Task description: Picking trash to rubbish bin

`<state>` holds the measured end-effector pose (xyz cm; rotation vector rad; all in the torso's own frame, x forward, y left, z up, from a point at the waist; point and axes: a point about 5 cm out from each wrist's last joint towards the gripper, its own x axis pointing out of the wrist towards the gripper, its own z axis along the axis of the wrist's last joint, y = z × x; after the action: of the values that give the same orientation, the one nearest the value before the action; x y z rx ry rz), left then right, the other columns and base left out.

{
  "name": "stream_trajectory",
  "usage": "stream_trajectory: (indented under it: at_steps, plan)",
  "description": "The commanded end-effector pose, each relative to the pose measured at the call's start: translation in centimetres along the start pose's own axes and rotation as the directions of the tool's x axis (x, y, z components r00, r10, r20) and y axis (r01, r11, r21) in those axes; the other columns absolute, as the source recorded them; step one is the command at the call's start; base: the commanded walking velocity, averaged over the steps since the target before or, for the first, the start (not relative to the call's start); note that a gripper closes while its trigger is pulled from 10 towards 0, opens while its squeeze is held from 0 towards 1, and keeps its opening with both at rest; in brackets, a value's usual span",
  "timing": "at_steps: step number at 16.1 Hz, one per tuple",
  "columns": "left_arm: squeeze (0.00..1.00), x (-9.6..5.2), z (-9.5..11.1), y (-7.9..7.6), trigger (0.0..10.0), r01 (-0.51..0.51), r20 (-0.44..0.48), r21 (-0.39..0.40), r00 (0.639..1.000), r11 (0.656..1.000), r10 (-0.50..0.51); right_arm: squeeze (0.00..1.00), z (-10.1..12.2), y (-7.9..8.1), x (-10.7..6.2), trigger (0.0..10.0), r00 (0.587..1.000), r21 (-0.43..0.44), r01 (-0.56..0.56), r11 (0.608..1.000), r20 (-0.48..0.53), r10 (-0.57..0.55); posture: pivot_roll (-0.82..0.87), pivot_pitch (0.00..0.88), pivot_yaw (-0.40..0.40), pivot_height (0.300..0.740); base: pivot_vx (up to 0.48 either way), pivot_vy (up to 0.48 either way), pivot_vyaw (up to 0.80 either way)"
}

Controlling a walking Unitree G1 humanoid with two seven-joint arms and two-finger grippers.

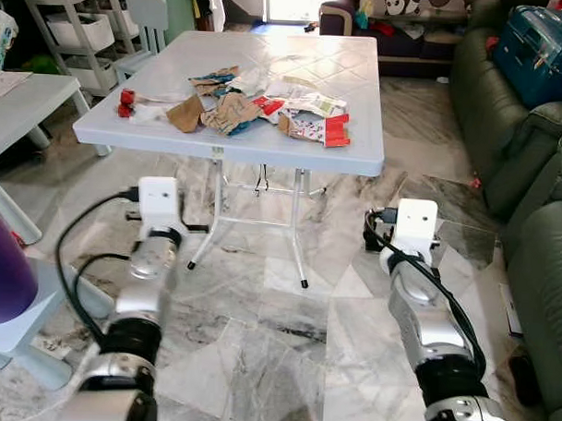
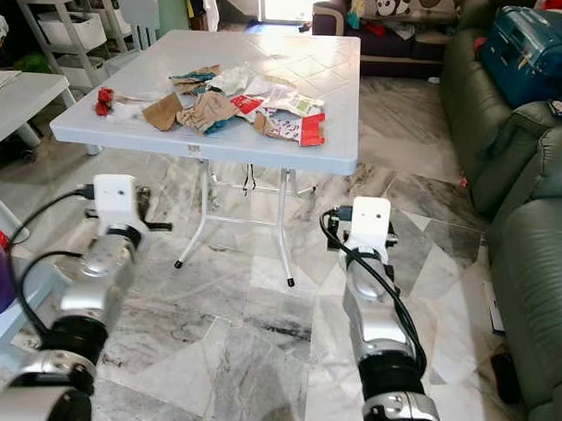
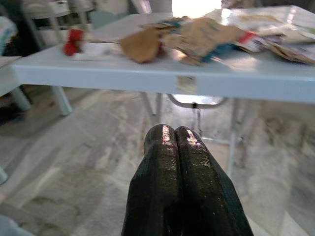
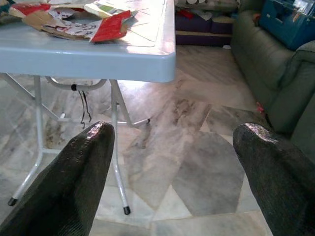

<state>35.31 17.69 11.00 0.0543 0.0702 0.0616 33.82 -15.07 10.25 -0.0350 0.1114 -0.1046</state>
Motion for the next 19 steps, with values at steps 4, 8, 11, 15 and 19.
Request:
stream_trajectory:
  at_steps: [4, 8, 11, 15, 19]
  plan:
    - [0.0, -0.7, -0.1, -1.8, 10.0, 0.063, 0.021, 0.011, 0.998, 0.998, -0.063, 0.0, -1.3, -2.2, -0.4, 10.0, 0.998, -0.035, 0.057, 0.998, -0.011, -0.057, 0.01, 0.0, -0.01, 0.74, 0.0, 0.0, 0.0]
    - [0.0, -0.7, 0.3, -1.7, 10.0, 0.086, 0.04, 0.023, 0.995, 0.996, -0.087, 0.0, -2.8, -3.2, -0.4, 10.0, 0.993, -0.028, 0.103, 0.994, -0.054, -0.104, 0.05, 0.0, -0.017, 0.74, 0.0, 0.0, 0.0]
    - [0.0, -0.7, -0.3, -2.2, 10.0, 0.074, 0.011, -0.013, 0.997, 0.997, -0.073, 0.0, -2.4, -2.1, 0.0, 10.0, 0.996, -0.026, 0.086, 0.996, -0.035, -0.087, 0.03, 0.0, 0.01, 0.74, 0.0, 0.0, 0.0]
    - [0.0, -1.0, -0.5, -3.3, 10.0, 0.092, 0.006, -0.015, 0.996, 0.996, -0.092, 0.0, -1.3, -1.2, 0.2, 10.0, 0.999, -0.032, 0.046, 0.998, 0.018, -0.045, -0.01, 0.0, 0.015, 0.74, 0.0, 0.0, 0.0]
    - [0.0, -0.9, 0.7, -1.9, 10.0, 0.041, 0.077, 0.026, 0.996, 0.999, -0.043, 0.0, -0.8, -0.8, -0.1, 10.0, 0.999, 0.002, 0.016, 1.0, 0.043, -0.016, -0.02, 0.0, 0.0, 0.74, 0.0, 0.0, 0.0]
